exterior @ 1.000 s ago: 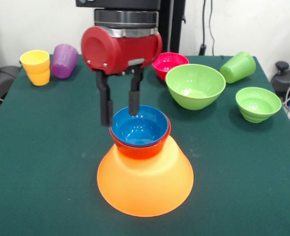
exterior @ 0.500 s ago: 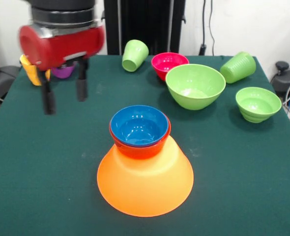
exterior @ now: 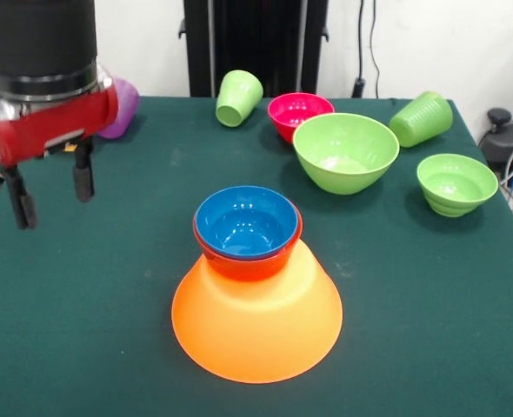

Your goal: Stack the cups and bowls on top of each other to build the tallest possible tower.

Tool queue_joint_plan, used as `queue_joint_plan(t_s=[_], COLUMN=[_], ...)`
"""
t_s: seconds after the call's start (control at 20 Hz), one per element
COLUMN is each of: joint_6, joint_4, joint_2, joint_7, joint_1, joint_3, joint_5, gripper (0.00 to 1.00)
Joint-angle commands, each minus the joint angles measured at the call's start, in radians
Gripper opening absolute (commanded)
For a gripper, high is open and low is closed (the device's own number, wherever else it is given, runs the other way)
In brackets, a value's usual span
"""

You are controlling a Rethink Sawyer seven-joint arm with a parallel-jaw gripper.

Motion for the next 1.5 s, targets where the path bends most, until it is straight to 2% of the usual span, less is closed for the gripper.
queue_joint_plan(t_s=[0.05,0.3,0.55,0.85,1.1,1.5], joint_6=[0.211,0.223,0.205,0.189,0.16,0.14], joint_4=[-0.081,0.003,0.122,0.241,0.307,0.42], joint_2=[0.096,0.042,-0.052,-0.163,-0.2,-0.24], joint_7=[-0.207,-0.171,-0.145,-0.177,-0.181,-0.113], joint_1=[0.042,0.049,0.05,0.031,0.012,0.012], joint_3=[0.092,0.08,0.062,0.055,0.063,0.07], joint_5=[-0.085,-0.07,-0.061,-0.068,-0.08,-0.068], gripper=[1.0,1.0,1.0,1.0,1.0,1.0])
